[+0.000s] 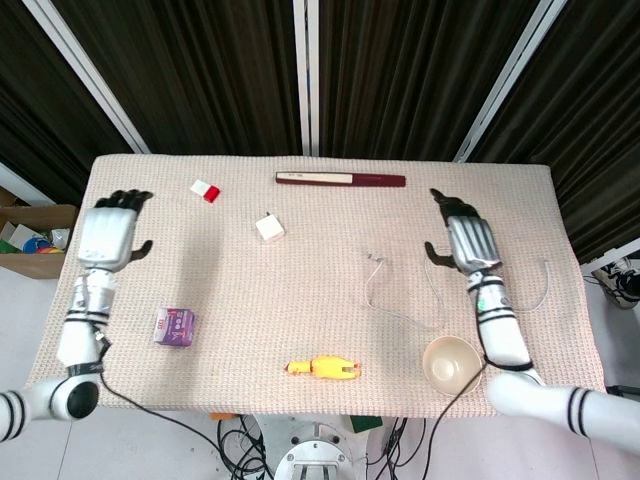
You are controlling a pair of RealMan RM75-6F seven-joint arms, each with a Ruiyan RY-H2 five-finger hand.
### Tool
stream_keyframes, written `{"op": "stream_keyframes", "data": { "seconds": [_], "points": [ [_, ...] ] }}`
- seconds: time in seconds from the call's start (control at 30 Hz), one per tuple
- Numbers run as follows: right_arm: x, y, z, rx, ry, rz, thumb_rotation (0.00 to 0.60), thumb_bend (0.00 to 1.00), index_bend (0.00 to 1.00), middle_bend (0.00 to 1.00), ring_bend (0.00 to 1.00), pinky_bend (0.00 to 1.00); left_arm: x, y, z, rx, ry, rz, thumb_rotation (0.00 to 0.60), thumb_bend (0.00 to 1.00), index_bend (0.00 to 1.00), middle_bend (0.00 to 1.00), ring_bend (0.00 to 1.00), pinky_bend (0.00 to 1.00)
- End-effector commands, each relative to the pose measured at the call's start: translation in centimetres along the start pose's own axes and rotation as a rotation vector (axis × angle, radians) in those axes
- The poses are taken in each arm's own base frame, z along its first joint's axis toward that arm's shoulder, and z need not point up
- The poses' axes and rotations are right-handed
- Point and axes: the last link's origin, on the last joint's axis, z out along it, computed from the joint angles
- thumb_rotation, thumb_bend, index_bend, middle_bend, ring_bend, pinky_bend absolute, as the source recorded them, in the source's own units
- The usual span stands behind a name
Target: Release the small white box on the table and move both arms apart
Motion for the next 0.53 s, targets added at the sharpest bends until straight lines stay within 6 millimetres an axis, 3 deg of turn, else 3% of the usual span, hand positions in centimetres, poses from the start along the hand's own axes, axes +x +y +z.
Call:
{"op": "stream_keyframes", "data": {
  "seconds": [0.03,0.13,0.23,0.4,0.53],
  "points": [
    [2.7,5.2,-6.1,-0.027,0.033,-0.049,0.600,0.35,0.01,0.15,0.05,0.13,0.8,-4.1,-4.4,0.049,0.025,-0.014,0.600,0.18,0.24,0.24,0.20,0.29],
    [3.7,7.8,-9.3,-0.051,0.042,-0.099,0.600,0.29,0.00,0.08,0.00,0.03,0.9,-6.3,-7.2,0.079,0.033,-0.002,0.600,0.17,0.23,0.23,0.18,0.24],
    [4.2,9.6,-12.3,-0.071,0.061,-0.114,0.600,0.25,0.00,0.05,0.00,0.00,0.5,-7.6,-10.2,0.099,0.022,-0.005,0.600,0.16,0.23,0.23,0.17,0.22],
    [4.2,11.5,-16.5,-0.090,0.100,-0.087,0.600,0.26,0.00,0.04,0.00,0.00,-0.3,-8.1,-14.9,0.119,0.028,-0.011,0.600,0.16,0.23,0.22,0.17,0.22],
    [3.6,12.3,-18.7,-0.103,0.107,-0.069,0.600,0.28,0.00,0.04,0.00,0.00,-0.8,-7.9,-17.7,0.124,0.027,-0.038,0.600,0.16,0.23,0.22,0.17,0.22]
  ]
}}
